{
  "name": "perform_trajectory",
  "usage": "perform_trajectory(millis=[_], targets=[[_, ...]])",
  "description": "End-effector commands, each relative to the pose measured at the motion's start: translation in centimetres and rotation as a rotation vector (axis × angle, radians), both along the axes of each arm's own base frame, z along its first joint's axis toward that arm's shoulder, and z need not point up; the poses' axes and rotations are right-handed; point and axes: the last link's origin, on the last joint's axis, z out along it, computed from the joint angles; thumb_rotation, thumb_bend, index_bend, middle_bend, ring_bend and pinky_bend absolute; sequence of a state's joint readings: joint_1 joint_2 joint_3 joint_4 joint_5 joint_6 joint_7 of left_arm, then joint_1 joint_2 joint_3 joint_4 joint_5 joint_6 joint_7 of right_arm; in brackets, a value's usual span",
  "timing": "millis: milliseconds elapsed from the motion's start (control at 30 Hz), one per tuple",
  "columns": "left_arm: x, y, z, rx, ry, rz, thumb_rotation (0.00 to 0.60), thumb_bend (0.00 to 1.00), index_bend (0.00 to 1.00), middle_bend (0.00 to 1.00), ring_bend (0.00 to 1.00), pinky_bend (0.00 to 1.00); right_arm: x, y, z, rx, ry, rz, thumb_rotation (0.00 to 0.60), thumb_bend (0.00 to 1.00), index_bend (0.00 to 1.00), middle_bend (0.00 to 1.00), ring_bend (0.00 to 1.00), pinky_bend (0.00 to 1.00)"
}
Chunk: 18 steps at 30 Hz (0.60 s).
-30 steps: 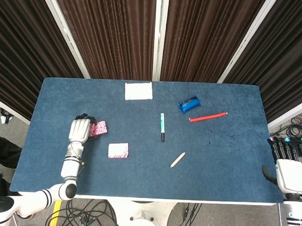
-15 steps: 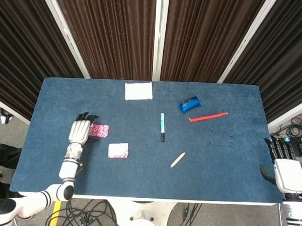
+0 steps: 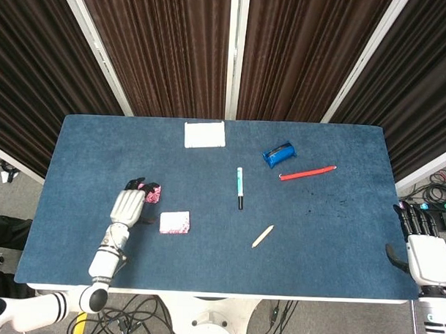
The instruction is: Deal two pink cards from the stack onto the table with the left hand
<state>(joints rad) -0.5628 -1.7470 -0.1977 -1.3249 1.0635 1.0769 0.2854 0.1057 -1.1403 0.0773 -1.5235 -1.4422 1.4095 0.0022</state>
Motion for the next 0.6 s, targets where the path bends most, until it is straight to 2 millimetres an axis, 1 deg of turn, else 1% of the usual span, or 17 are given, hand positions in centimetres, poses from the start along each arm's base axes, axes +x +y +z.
perform_trajectory(millis=[33, 167, 300, 600], targets=[[0.7, -1.9, -0.3, -0.047, 0.026, 0.03, 0.6, 0.14, 0.22, 0.31, 0.07, 0.11, 0.0, 0.0, 0.0, 0.001, 0.001, -0.001, 0.6, 0.29, 0.0, 0.0, 0.0, 0.0], [1.7, -2.8, -0.9, -0.059, 0.019, 0.058, 0.6, 0.14, 0.22, 0.31, 0.07, 0.12, -0.2, 0.0, -0.1, 0.002, 0.003, -0.009, 0.6, 0.29, 0.0, 0.0, 0.0, 0.0], [2.4, -3.4, -1.6, -0.061, 0.024, 0.042, 0.6, 0.14, 0.22, 0.32, 0.07, 0.12, -0.2, 0.0, -0.3, 0.009, 0.005, -0.011, 0.6, 0.29, 0.0, 0.0, 0.0, 0.0], [3.2, -3.7, -2.7, -0.058, 0.029, 0.006, 0.6, 0.14, 0.22, 0.3, 0.07, 0.12, -0.5, 0.0, -0.2, 0.006, 0.003, -0.018, 0.6, 0.29, 0.0, 0.0, 0.0, 0.0]])
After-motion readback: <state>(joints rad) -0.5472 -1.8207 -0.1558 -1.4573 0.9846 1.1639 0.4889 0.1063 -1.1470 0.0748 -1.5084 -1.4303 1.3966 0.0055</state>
